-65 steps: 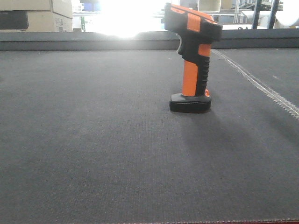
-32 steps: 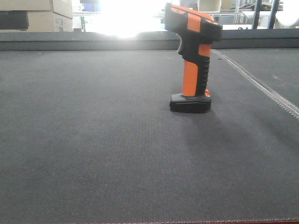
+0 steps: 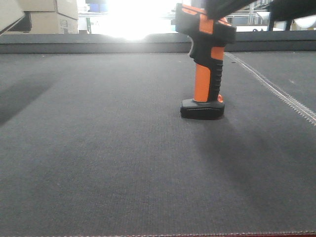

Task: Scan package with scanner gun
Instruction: 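Close the left gripper around the small tan cardboard box, then grasp the orange scanner gun's handle with the right gripper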

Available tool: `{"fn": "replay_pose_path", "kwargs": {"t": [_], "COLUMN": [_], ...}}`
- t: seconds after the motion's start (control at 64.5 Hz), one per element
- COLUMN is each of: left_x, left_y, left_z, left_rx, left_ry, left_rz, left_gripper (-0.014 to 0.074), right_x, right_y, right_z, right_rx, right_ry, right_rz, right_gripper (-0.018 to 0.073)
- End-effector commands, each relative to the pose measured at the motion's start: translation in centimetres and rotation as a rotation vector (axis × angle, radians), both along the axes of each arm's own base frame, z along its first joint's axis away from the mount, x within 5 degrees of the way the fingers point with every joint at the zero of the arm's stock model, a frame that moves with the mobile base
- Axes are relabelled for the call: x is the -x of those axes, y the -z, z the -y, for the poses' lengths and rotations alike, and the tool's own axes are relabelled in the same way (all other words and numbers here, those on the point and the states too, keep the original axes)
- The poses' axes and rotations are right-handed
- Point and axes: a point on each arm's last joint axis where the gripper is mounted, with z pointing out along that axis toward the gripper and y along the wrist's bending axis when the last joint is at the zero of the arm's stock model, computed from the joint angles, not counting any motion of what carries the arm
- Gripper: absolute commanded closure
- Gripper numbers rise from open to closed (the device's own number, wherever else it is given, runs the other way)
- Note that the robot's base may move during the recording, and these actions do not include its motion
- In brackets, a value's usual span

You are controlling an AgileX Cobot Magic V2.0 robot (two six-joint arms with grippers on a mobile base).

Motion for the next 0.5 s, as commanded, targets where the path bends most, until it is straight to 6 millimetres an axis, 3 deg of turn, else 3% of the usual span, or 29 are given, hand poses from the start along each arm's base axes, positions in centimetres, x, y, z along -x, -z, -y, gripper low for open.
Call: {"fn": "replay_pose_path", "kwargs": {"t": [0.0, 0.186, 0.48], "left_x": [0.5, 0.5, 0.5], "left_y": [-0.9, -1.0, -1.0], "left_z": [1.6, 3.3, 3.6], "left_rx": [0.019, 0.025, 0.052], "left_ry": [0.037, 0.086, 0.080], "left_rz": [0.020, 0.007, 0.006], "left_gripper": [0.0708, 0.0708, 0.0708], "right_x": [-1.4, -3.8, -5.7], "right_y": [0.5, 2.8, 3.6], "right_z": [-0.9, -1.6, -1.1], "right_rx": [-0.041, -0.143, -0.178], "right_ry": [0.028, 0.157, 0.257], "right_rz": [0.016, -0.076, -0.023], "right_gripper": [-0.0010, 0.0059, 0.0095]}}
